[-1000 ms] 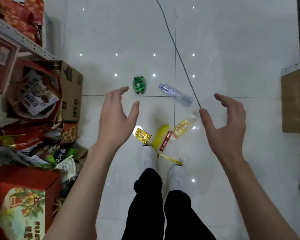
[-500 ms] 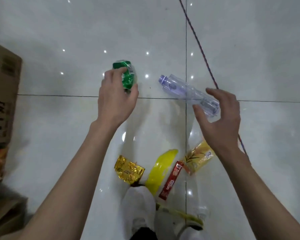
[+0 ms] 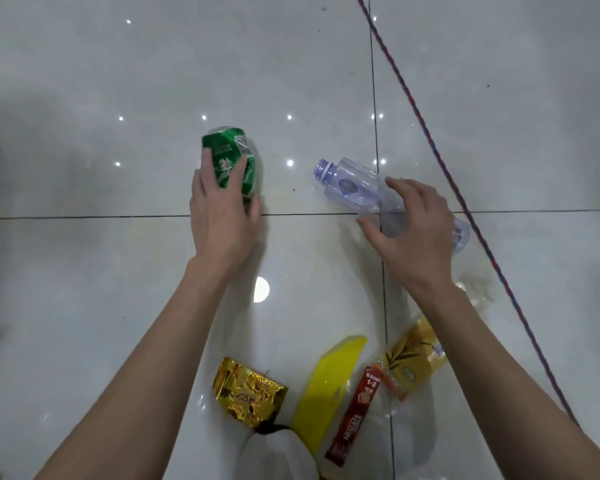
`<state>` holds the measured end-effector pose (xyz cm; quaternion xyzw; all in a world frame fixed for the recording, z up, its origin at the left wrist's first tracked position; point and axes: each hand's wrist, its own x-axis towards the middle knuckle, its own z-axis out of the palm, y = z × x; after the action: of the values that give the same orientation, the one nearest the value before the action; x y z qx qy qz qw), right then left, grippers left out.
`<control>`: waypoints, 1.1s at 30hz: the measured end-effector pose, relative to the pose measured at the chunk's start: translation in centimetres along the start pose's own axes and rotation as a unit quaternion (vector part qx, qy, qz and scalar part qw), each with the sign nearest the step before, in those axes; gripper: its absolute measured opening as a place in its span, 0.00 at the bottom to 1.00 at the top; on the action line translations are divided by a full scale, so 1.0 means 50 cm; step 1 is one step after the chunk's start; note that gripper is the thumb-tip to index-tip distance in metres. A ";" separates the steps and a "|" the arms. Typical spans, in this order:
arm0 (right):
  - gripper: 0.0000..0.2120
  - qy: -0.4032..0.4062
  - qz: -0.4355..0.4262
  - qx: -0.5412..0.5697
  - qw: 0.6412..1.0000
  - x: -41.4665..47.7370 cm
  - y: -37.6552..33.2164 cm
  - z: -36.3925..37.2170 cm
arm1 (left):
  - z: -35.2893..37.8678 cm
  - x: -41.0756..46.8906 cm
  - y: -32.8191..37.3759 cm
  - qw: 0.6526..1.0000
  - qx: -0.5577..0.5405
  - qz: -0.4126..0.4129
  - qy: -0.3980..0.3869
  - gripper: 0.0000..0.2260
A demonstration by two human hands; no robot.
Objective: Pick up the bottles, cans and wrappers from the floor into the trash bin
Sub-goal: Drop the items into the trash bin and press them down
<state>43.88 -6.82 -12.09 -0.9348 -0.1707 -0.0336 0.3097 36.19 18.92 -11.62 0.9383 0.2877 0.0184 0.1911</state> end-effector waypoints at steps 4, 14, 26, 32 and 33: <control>0.28 -0.003 0.020 -0.056 0.998 -0.033 0.002 0.005 | 0.002 -0.035 -0.005 0.999 -0.042 0.009 0.007 0.23; 0.27 0.047 0.040 0.001 0.998 -0.040 -0.077 -0.107 | -0.134 -0.112 0.057 0.989 -0.136 0.044 0.040 0.22; 0.29 0.044 0.097 0.086 0.991 -0.083 -0.412 -0.656 | -0.653 -0.296 0.326 0.982 -0.173 0.065 0.043 0.22; 0.28 0.087 0.105 0.121 0.983 -0.081 -0.588 -0.939 | -0.950 -0.395 0.461 0.978 -0.183 0.085 0.057 0.21; 0.28 0.091 0.107 0.126 0.982 -0.088 -0.616 -0.982 | -0.996 -0.416 0.478 0.978 -0.179 0.085 0.060 0.21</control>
<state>31.41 -14.04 44.22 -0.8941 -0.0438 -0.0633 0.4412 24.37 6.66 44.93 0.9073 0.2096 0.1417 0.3359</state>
